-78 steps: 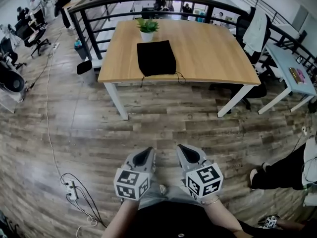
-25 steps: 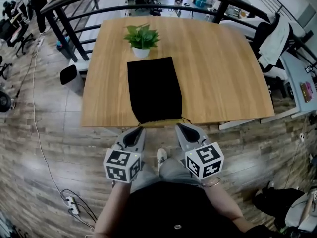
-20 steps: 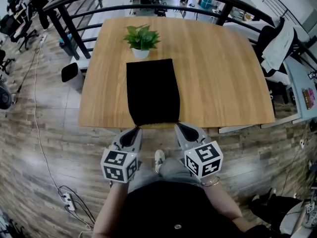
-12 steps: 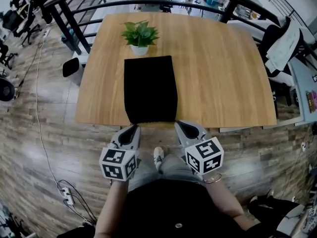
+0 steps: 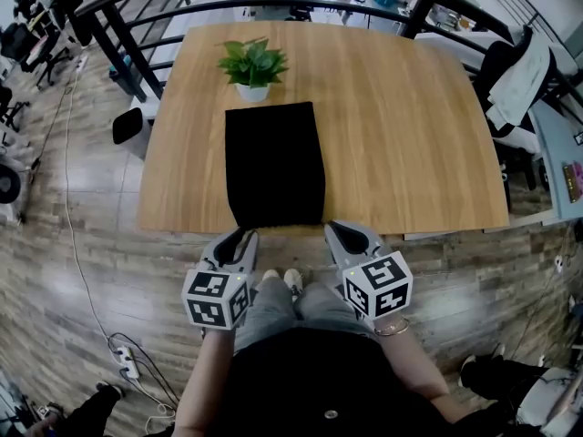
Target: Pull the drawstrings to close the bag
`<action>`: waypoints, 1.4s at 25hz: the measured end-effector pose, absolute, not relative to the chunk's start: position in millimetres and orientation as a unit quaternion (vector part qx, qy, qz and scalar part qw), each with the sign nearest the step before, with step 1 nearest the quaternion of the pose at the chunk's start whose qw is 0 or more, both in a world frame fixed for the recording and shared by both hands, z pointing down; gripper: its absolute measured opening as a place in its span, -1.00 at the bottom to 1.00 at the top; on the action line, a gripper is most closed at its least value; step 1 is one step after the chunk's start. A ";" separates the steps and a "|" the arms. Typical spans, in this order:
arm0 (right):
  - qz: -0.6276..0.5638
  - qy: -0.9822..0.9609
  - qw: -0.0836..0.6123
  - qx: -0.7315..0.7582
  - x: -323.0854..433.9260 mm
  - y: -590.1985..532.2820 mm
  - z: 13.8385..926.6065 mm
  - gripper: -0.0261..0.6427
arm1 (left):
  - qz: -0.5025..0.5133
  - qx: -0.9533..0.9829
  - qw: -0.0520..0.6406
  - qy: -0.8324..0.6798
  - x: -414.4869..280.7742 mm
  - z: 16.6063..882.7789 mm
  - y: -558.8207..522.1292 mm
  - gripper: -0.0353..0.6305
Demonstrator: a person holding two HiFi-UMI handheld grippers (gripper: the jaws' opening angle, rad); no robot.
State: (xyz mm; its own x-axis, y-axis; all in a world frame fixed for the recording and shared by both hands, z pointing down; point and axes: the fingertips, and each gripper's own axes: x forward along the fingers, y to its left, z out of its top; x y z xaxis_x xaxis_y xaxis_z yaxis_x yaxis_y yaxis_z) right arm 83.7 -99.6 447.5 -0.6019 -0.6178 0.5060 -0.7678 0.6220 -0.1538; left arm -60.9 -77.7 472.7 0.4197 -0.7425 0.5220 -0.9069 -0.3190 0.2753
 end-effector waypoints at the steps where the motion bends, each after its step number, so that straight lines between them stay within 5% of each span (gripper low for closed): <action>1: 0.183 -0.875 0.209 0.397 83.0 -99.9 449.0 -0.92 | 0.156 0.798 0.272 -0.515 -62.5 474.0 -77.8 -0.63; 19: 0.201 -0.851 0.256 0.412 77.0 -110.0 480.8 -0.92 | 0.268 0.802 0.284 -0.452 -87.8 528.4 -78.2 -0.50; 21: 0.207 -0.847 0.266 0.410 79.3 -109.4 488.2 -0.76 | 0.297 0.804 0.281 -0.433 -87.9 536.5 -76.0 -0.50; 35: 0.153 -0.833 0.375 0.377 90.3 -122.2 541.8 -0.63 | 0.371 0.799 0.250 -0.402 -92.8 579.5 -85.8 -0.47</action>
State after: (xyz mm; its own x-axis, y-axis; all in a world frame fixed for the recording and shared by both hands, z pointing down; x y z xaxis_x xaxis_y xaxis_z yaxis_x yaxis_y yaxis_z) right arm 90.3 -122.2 541.8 -0.4358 -0.5128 0.7397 -0.7422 0.6696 0.0269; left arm -92.8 -85.8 579.5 0.4013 -0.4568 0.7939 -0.8280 -0.5516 0.1012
